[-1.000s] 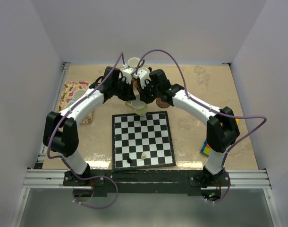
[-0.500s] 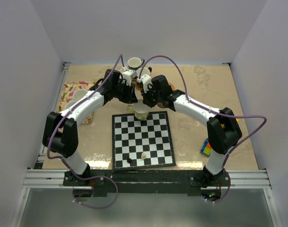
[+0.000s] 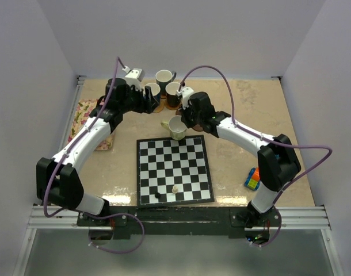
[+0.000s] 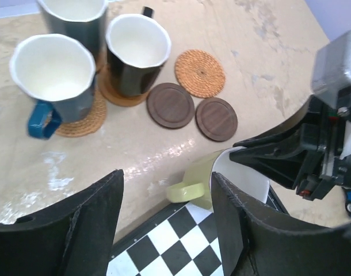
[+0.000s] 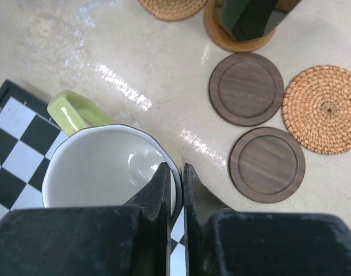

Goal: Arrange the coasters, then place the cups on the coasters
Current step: Place the cup on the coaster.

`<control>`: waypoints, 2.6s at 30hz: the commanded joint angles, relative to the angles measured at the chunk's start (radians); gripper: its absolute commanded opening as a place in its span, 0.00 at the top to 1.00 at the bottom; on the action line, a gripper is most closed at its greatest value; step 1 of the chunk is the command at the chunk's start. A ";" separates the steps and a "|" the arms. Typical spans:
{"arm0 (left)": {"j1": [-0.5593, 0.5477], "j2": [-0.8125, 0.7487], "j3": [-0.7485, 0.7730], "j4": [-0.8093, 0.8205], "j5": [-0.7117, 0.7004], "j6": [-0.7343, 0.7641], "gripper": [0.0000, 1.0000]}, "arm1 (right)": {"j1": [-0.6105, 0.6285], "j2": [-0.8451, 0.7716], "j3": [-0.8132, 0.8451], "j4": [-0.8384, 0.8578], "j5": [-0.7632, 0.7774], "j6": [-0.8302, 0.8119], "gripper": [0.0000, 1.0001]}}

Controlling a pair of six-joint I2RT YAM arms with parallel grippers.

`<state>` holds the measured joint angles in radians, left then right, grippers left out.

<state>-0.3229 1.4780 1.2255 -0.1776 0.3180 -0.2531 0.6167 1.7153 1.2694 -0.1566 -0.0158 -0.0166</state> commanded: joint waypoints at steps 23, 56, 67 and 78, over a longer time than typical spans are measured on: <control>0.143 -0.082 -0.024 -0.020 -0.070 -0.060 0.31 | -0.012 0.132 0.137 0.197 0.094 0.121 0.78; 0.171 -0.127 -0.058 -0.034 -0.008 -0.028 0.29 | -0.109 0.383 0.594 -0.390 -0.276 -0.350 0.39; 0.170 -0.128 -0.075 -0.023 -0.019 -0.037 0.29 | -0.091 0.429 0.619 -0.376 -0.292 -0.347 0.48; 0.171 -0.131 -0.093 0.000 -0.039 -0.048 0.29 | -0.087 0.324 0.533 -0.322 -0.312 -0.324 1.00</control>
<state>-0.1627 1.3800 1.1461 -0.2401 0.2932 -0.2787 0.5274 2.1544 1.8359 -0.5335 -0.2859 -0.3557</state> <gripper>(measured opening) 0.709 0.086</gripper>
